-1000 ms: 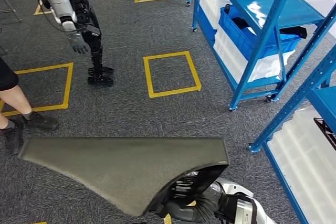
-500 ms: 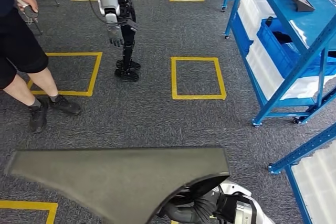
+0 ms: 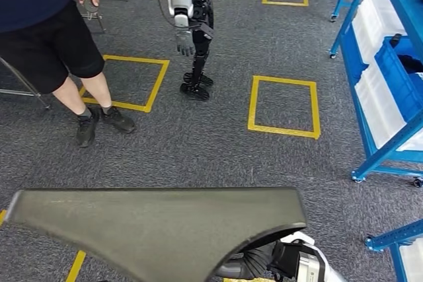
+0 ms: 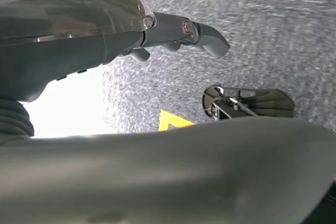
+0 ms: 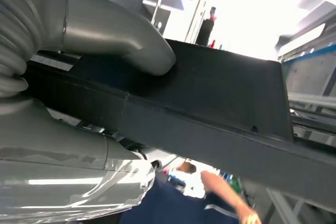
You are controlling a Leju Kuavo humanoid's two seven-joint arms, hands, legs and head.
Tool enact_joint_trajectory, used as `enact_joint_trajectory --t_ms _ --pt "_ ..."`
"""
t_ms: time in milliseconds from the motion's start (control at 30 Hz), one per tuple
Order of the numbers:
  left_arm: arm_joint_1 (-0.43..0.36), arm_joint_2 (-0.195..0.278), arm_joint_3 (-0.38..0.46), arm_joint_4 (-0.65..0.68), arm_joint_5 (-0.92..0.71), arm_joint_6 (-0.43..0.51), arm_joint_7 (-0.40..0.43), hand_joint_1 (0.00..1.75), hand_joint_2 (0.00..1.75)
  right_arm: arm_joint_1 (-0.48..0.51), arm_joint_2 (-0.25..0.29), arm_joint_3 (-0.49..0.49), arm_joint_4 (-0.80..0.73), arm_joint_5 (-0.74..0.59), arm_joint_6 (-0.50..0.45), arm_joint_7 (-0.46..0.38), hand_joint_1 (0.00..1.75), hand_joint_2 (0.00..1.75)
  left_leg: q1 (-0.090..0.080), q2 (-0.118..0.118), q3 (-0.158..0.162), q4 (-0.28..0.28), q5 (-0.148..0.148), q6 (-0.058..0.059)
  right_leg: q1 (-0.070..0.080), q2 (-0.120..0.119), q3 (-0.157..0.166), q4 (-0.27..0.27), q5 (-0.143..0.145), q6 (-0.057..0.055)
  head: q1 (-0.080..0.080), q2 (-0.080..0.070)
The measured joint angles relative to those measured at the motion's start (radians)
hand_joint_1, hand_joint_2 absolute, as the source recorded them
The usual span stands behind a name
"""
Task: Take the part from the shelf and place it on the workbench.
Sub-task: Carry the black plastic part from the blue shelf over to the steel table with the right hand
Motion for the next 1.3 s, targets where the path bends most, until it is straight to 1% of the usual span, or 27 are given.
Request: enact_joint_trajectory --t_ms 33,67,133,200,267,300,367,400,467,500,533,600,667,700,733,800,867,933,967,1000,1033,1067,1100,1167,1200,1233,1300 --pt "0.002 0.001 0.000 0.000 0.000 0.001 0.000 0.00 1.75 0.000 0.001 0.000 0.000 0.000 0.000 0.000 1.75 1.75 0.001 0.005 0.011 -0.023 0.023 0.000 0.000 -0.013 0.004 0.000 -0.004 0.002 0.000 0.000" --pt "0.004 0.001 0.000 0.000 0.000 0.002 0.000 0.00 1.75 -0.001 0.002 0.000 0.000 0.000 0.000 -0.001 1.75 1.75 0.001 0.014 0.040 -0.081 0.058 0.001 0.000 -0.024 0.010 0.000 -0.008 0.004 0.000 0.000" --pt "0.003 0.003 0.000 0.000 0.001 0.005 0.000 0.00 1.75 -0.001 0.004 0.000 0.000 -0.001 0.000 -0.002 1.75 1.75 -0.005 0.056 0.106 -0.209 0.110 0.009 0.002 -0.044 0.021 0.000 -0.018 0.011 0.000 0.000" --pt "0.001 0.005 0.000 0.000 0.001 0.006 0.000 0.00 1.75 -0.002 0.005 0.000 0.000 -0.002 0.000 -0.004 1.75 1.75 -0.016 0.082 0.130 -0.260 0.117 0.020 0.005 -0.062 0.028 -0.001 -0.024 0.020 0.000 0.000" --pt "0.002 0.009 0.000 0.000 0.002 0.008 0.000 0.00 1.75 -0.004 0.007 0.000 0.000 -0.002 0.000 -0.005 1.75 1.75 -0.020 0.068 0.130 -0.266 0.116 0.032 0.004 -0.078 0.036 -0.004 -0.030 0.031 0.000 0.000" --pt "0.004 0.011 0.001 0.000 0.002 0.008 0.000 0.00 1.75 -0.006 0.008 0.000 0.000 -0.003 0.000 -0.006 1.75 1.75 -0.019 0.058 0.134 -0.270 0.117 0.038 0.001 -0.067 0.039 -0.001 -0.036 0.035 0.000 0.000" --pt "0.002 0.014 0.001 0.000 0.002 0.008 0.000 0.00 1.75 -0.006 0.009 0.001 0.000 -0.004 0.000 -0.009 1.75 1.75 -0.013 0.039 0.141 -0.278 0.120 0.051 -0.002 -0.013 0.018 0.057 -0.073 0.039 0.002 0.000" --pt "0.000 0.014 0.001 0.000 0.002 0.008 -0.001 0.00 1.75 -0.005 0.009 0.001 0.001 -0.004 0.001 -0.010 1.75 1.75 -0.012 0.028 0.142 -0.279 0.119 0.054 -0.002 0.015 -0.012 0.116 -0.101 0.039 0.002 0.000" --pt "-0.003 0.015 0.001 0.000 0.002 0.007 -0.001 0.00 1.75 -0.001 0.009 0.001 0.005 -0.005 0.003 -0.011 1.75 1.75 -0.013 0.002 0.144 -0.279 0.118 0.059 0.000 0.035 -0.086 0.242 -0.143 0.039 0.003 0.000" --pt "-0.003 0.015 0.001 0.000 0.003 0.006 -0.001 0.00 1.75 0.000 0.009 0.001 0.007 -0.005 0.005 -0.011 1.75 1.75 -0.013 -0.011 0.145 -0.278 0.117 0.059 0.001 0.037 -0.109 0.269 -0.138 0.039 0.003 0.000" --pt "-0.002 0.015 0.001 0.000 0.003 0.006 -0.001 0.00 1.75 0.001 0.009 0.002 0.008 -0.006 0.006 -0.012 1.75 1.75 -0.013 -0.025 0.148 -0.278 0.116 0.059 0.001 0.040 -0.114 0.258 -0.112 0.039 0.003 0.000" --pt "-0.001 0.015 0.001 0.000 0.003 0.006 -0.001 0.00 1.75 0.001 0.009 0.002 0.009 -0.007 0.008 -0.013 1.75 1.75 -0.012 -0.053 0.154 -0.277 0.112 0.056 0.000 0.061 -0.076 0.142 -0.028 0.036 0.003 0.000" --pt "-0.002 0.015 0.001 0.000 0.003 0.006 -0.001 0.00 1.75 0.001 0.010 0.002 0.010 -0.009 0.010 -0.016 1.75 1.75 -0.012 -0.079 0.156 -0.273 0.107 0.048 -0.002 0.099 -0.034 0.035 0.018 0.034 0.003 0.000" --pt "-0.002 0.015 0.001 0.000 0.003 0.006 -0.001 0.00 1.75 0.002 0.010 0.002 0.010 -0.010 0.010 -0.017 1.75 1.75 -0.010 -0.089 0.154 -0.273 0.106 0.042 -0.002 0.111 -0.024 0.013 0.020 0.032 0.002 0.000" --pt "-0.001 0.015 0.001 0.000 0.003 0.006 -0.001 0.00 1.75 0.002 0.010 0.002 0.011 -0.011 0.010 -0.018 1.75 1.75 -0.009 -0.099 0.152 -0.273 0.106 0.037 0.000 0.111 -0.021 0.008 0.016 0.030 0.002 0.000" --pt "0.004 0.016 0.002 0.000 0.004 0.007 0.000 0.00 1.75 0.000 0.014 0.001 0.011 -0.014 0.011 -0.019 1.75 1.75 -0.006 -0.107 0.149 -0.272 0.103 0.027 0.000 0.092 -0.016 0.002 0.015 0.021 0.002 0.000" --pt "0.006 0.016 0.002 0.000 0.005 0.009 0.000 0.00 1.75 0.001 0.018 0.001 0.011 -0.019 0.014 -0.019 1.75 1.75 -0.007 -0.070 0.129 -0.230 0.075 0.017 -0.004 0.066 -0.011 -0.002 0.015 0.009 0.001 0.000" --pt "0.002 0.016 0.002 0.000 0.006 0.009 0.000 0.00 1.75 0.006 0.020 0.001 0.012 -0.022 0.017 -0.020 1.75 1.75 -0.004 -0.020 0.071 -0.115 0.018 0.006 -0.002 0.037 -0.008 -0.003 0.010 0.002 0.000 0.000" --pt "0.001 0.016 0.002 0.000 0.006 0.009 0.000 0.00 1.75 0.009 0.020 0.001 0.014 -0.022 0.018 -0.020 1.75 1.75 -0.002 -0.008 0.038 -0.052 -0.004 0.002 -0.001 0.022 -0.006 -0.003 0.007 0.001 0.000 0.000" --pt "0.002 0.016 0.002 0.000 0.006 0.009 0.001 0.00 1.75 0.012 0.020 0.000 0.015 -0.022 0.019 -0.020 1.75 1.75 0.001 -0.002 0.016 -0.011 -0.013 -0.001 -0.001 0.008 -0.003 -0.003 0.004 0.002 0.000 0.000" --pt "0.004 0.016 0.002 0.000 0.006 0.009 0.002 0.00 1.75 0.014 0.020 0.000 0.017 -0.022 0.020 -0.020 1.75 1.75 0.002 0.003 0.011 -0.005 -0.002 -0.002 -0.001 -0.005 0.001 -0.003 0.000 0.003 0.000 0.000" --pt "0.007 0.016 0.002 0.000 0.006 0.009 0.003 0.00 1.75 0.015 0.020 0.000 0.018 -0.022 0.021 -0.020 1.75 1.75 0.003 0.008 0.027 -0.040 0.027 -0.002 -0.001 -0.017 0.006 -0.003 -0.005 0.005 0.000 0.000" --pt "0.009 0.016 0.002 0.000 0.006 0.009 0.003 0.00 1.75 0.015 0.020 0.000 0.019 -0.022 0.021 -0.020 1.75 1.75 0.003 0.022 0.058 -0.105 0.066 0.000 -0.001 -0.028 0.013 -0.003 -0.010 0.008 0.000 0.000" --pt "0.007 0.016 0.003 0.000 0.006 0.008 0.003 0.00 1.75 0.014 0.020 0.000 0.021 -0.023 0.021 -0.020 1.75 1.75 -0.007 0.073 0.115 -0.222 0.112 0.011 0.003 -0.048 0.024 -0.002 -0.020 0.016 0.000 0.000" --pt "0.006 0.016 0.003 0.000 0.006 0.008 0.003 0.00 1.75 0.014 0.020 0.000 0.021 -0.023 0.022 -0.020 1.75 1.75 -0.012 0.093 0.128 -0.251 0.119 0.017 0.006 -0.058 0.028 -0.002 -0.024 0.020 0.000 0.000" --pt "0.005 0.016 0.003 0.000 0.006 0.008 0.003 0.00 1.75 0.013 0.020 0.000 0.021 -0.023 0.022 -0.019 1.75 1.75 -0.018 0.100 0.130 -0.257 0.113 0.024 0.008 -0.068 0.030 -0.003 -0.027 0.025 0.001 0.000" --pt "0.006 0.016 0.003 0.000 0.006 0.008 0.003 0.00 1.75 0.008 0.021 -0.002 0.022 -0.022 0.024 -0.019 1.75 1.75 -0.018 0.080 0.130 -0.264 0.113 0.036 0.006 -0.081 0.039 -0.006 -0.034 0.035 0.001 0.000"
